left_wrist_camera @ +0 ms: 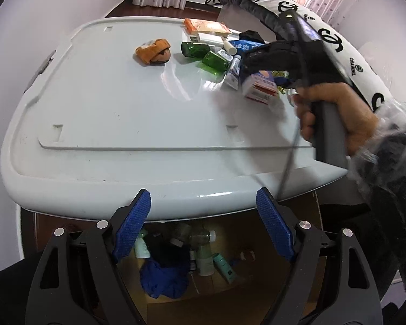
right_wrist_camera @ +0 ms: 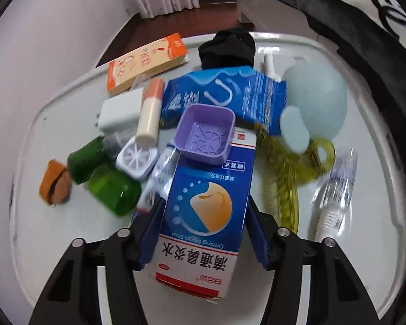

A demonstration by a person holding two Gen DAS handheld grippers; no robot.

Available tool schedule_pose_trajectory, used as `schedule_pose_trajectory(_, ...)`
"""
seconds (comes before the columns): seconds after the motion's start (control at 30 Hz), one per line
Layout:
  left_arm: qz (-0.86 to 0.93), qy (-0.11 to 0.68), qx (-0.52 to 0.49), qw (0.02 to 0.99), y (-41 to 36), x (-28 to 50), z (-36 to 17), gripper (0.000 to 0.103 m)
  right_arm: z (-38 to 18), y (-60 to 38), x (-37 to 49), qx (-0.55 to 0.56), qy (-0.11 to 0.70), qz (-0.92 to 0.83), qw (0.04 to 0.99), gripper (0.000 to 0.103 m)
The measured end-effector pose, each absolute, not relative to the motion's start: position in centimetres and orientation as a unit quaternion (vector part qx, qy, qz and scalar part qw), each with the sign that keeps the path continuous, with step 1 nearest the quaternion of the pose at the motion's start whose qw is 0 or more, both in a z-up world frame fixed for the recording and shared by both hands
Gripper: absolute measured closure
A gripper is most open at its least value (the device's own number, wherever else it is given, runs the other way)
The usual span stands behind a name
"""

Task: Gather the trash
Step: 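Grasp the blue-white medicine box with the right tool while the left tool grasps the purple cup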

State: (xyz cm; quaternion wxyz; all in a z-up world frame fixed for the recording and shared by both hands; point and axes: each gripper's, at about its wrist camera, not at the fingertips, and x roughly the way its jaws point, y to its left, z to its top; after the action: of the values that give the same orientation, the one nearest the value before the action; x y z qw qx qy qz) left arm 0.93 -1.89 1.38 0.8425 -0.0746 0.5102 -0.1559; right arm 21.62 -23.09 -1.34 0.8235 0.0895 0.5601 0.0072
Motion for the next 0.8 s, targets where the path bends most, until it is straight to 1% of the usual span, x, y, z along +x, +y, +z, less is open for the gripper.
schedule_pose_trajectory(0.1,-0.149,0.508,-0.073,0.845,-1.6,1.0,1.3,0.024,-1.0,-24.3,17.7,0.160,0.569,0.089,0.802,0.051)
schedule_pose_trajectory(0.17,-0.147,0.508,-0.079,0.845,-1.4,1.2,1.3,0.024,-0.8,-26.2,14.6,0.266,0.560,0.177,0.764,0.051)
schedule_pose_trajectory(0.23,-0.145,0.511,-0.085,0.843,-1.4,1.6,0.9,0.024,-1.7,-27.7,13.1,0.302,0.576,0.200,0.733,0.051)
schedule_pose_trajectory(0.27,-0.143,0.514,-0.085,0.841,-1.5,1.8,0.7,0.024,-2.7,-28.7,12.8,0.369,0.578,0.231,0.690,0.051)
schedule_pose_trajectory(0.3,-0.140,0.518,-0.085,0.840,-1.6,2.0,0.5,0.024,-3.7,-30.2,12.2,0.472,0.557,0.262,0.631,0.051)
schedule_pose_trajectory(0.33,-0.135,0.520,-0.083,0.840,-1.8,2.1,0.3,0.024,-3.5,-30.6,12.2,0.489,0.547,0.264,0.626,0.051)
schedule_pose_trajectory(0.4,-0.128,0.517,-0.076,0.843,-2.0,2.2,0.3,0.024,-2.2,-30.3,12.7,0.402,0.555,0.244,0.686,0.051)
schedule_pose_trajectory(0.43,-0.124,0.516,-0.071,0.845,-2.2,2.2,0.4,0.024,-2.0,-29.7,12.6,0.395,0.555,0.259,0.685,0.051)
schedule_pose_trajectory(0.47,-0.120,0.514,-0.063,0.847,-2.4,2.3,0.5,0.024,-2.2,-29.5,12.6,0.414,0.553,0.276,0.668,0.051)
schedule_pose_trajectory(0.5,-0.117,0.512,-0.058,0.849,-2.5,2.3,0.6,0.024,-1.7,-29.3,12.5,0.409,0.551,0.275,0.674,0.051)
schedule_pose_trajectory(0.6,-0.118,0.512,-0.050,0.850,-3.4,3.1,1.1,0.024,1.2,-29.3,11.4,0.362,0.524,0.275,0.720,0.050)
schedule_pose_trajectory(0.7,-0.135,0.506,-0.029,0.851,-5.3,4.2,1.8,0.024,6.1,-32.4,8.3,0.320,0.458,0.230,0.797,0.050)
schedule_pose_trajectory(0.8,-0.185,0.495,0.001,0.849,-9.9,5.4,2.3,0.024,10.2,-37.8,3.8,0.265,0.377,0.107,0.881,0.050)
